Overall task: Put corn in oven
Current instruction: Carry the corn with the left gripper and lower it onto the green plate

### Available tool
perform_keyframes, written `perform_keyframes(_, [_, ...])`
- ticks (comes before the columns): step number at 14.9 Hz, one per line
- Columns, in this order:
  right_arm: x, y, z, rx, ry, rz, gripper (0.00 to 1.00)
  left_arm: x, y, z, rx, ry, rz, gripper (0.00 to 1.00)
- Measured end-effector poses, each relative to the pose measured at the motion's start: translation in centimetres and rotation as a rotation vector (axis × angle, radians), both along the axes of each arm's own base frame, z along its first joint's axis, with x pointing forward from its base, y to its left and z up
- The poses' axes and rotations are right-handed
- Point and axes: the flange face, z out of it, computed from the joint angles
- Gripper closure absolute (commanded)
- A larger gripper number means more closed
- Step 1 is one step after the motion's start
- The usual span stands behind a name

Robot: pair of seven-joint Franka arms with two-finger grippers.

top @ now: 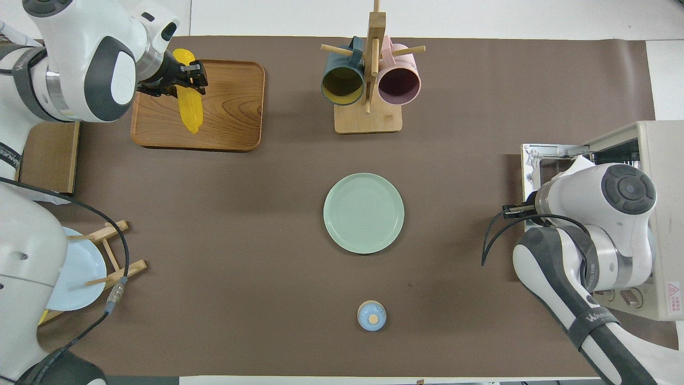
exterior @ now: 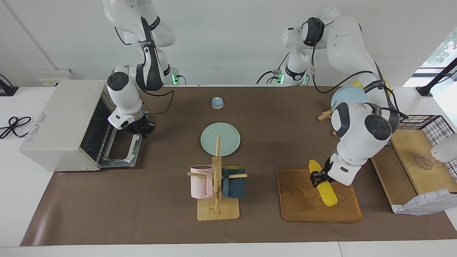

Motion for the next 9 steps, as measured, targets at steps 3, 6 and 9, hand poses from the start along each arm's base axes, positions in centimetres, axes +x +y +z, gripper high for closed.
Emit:
perform_keyframes(3, [-0.1,0.0,-0.4,0.000,-0.001,0.000,1.00,-5.4,-2.3,3.7,-0.025,0.039,0.024,1.00])
perform_keyframes(6, [-0.2,0.0,-0.6,0.001,-0.005,-0.009,1.00,-11.2,-7.1,5.3,-0.024,0.078,0.054,1.00])
perform_keyframes(9, [-0.5,0.2,-1.1,-0.001,-0.016,-0.001,1.00,-16.1,-12.8,4.4,-0.021,0.093,0.063,1.00])
